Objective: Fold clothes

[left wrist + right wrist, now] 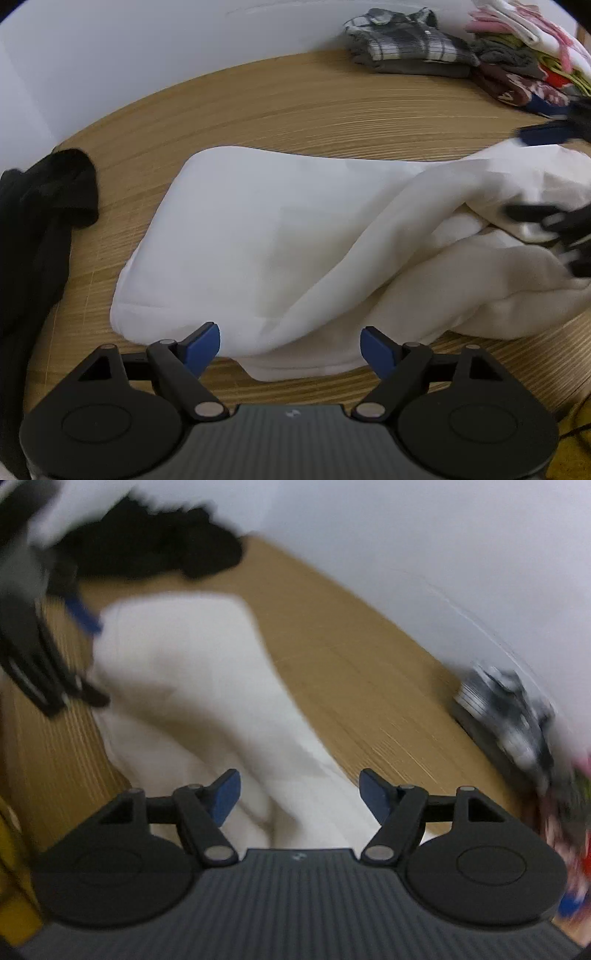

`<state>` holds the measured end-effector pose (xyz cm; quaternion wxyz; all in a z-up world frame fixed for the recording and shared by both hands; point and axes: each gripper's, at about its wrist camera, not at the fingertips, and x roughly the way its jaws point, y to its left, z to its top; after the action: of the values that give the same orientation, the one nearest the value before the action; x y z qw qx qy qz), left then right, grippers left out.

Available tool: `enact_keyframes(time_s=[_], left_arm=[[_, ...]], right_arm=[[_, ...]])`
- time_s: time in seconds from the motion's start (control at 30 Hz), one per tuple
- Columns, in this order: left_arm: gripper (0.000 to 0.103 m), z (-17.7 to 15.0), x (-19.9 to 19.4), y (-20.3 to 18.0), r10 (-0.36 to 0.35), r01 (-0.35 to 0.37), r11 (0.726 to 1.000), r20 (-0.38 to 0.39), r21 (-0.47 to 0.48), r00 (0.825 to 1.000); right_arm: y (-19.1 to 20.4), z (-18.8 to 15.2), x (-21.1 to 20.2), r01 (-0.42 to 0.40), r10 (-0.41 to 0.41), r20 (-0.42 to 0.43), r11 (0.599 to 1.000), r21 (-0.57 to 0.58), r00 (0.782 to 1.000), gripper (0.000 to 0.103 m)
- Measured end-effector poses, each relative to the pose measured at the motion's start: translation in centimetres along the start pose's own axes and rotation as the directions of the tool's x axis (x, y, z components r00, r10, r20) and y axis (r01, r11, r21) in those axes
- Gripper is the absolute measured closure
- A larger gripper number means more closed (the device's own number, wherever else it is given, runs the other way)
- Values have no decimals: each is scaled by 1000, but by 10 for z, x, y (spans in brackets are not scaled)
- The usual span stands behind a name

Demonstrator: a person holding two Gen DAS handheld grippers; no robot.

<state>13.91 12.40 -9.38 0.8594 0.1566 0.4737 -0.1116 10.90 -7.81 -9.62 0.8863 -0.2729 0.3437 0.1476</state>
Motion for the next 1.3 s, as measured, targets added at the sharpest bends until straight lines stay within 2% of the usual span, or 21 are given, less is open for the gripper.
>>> enact_keyframes(time_s=[0.17,0.23,0.27,0.3,0.4,0.47,0.5,0.53,0.6,0.63,0.77,0.83,0.9,0.97,1.07,1.1,1.17,1.2,1.23,1.27,1.3], left_arm=[[17,-2,21,14,-45,45,999,5,9,999],[16,-2,26,17,-53,53,998,18,16,998],[16,-1,27,17,-42,41,999,32,26,999],[15,-1,29,17,-30,29,999,45,36,999],[10,1,33,17,3,-9,998,91,65,996],[13,2,32,16,25,-39,995,147,93,989],[32,2,31,16,28,-48,993,176,108,984],[59,3,29,16,13,-38,991,200,125,980],[78,11,22,22,-20,-6,993,217,115,976],[84,15,18,26,-41,18,995,228,101,973],[89,53,-4,46,-75,62,997,288,53,955],[89,83,-14,58,-62,41,997,351,67,934],[89,116,-27,70,-42,8,997,429,81,902],[89,149,-40,80,3,-45,997,500,70,866],[87,190,-51,92,121,-180,983,607,37,785],[85,200,-50,95,167,-230,973,627,20,761],[67,220,-33,100,265,-326,945,621,-16,738],[46,226,-18,103,307,-361,932,587,-26,749],[35,227,-3,107,333,-377,926,542,-31,772],[36,222,9,112,337,-370,928,494,-33,802],[36,211,18,117,319,-343,939,448,-29,835]], right_arm=[[11,10,59,23,-21,-127,1000,20,992,31],[4,15,59,20,-7,-118,993,113,993,47],[-2,17,56,8,11,-109,985,174,994,78],[-8,19,51,-10,36,-101,970,242,994,85],[-23,21,15,-3,7,-9,934,358,1000,86],[-34,18,-17,-9,-17,58,907,420,998,86],[-40,16,-34,-21,-21,86,890,455,996,86],[-46,14,-49,-33,-24,111,875,484,993,86],[-56,9,-69,-57,-17,136,852,521,991,86],[-60,6,-75,-66,-12,140,841,538,990,86],[-71,7,-72,-31,-54,125,801,598,991,86],[-81,28,-67,26,-128,133,807,590,983,86],[-101,58,-60,97,-231,161,808,581,960,86],[-127,90,-53,142,-320,214,800,583,923,86],[-155,138,-37,215,-438,306,803,557,845,87],[-158,149,-26,233,-461,324,803,549,826,87],[-165,165,7,249,-489,338,793,555,804,84],[-167,170,28,255,-486,306,785,564,819,73],[-167,173,50,260,-461,246,783,565,853,65],[-165,173,72,266,-420,167,787,556,892,55],[-158,170,88,270,-379,102,798,538,920,56]])
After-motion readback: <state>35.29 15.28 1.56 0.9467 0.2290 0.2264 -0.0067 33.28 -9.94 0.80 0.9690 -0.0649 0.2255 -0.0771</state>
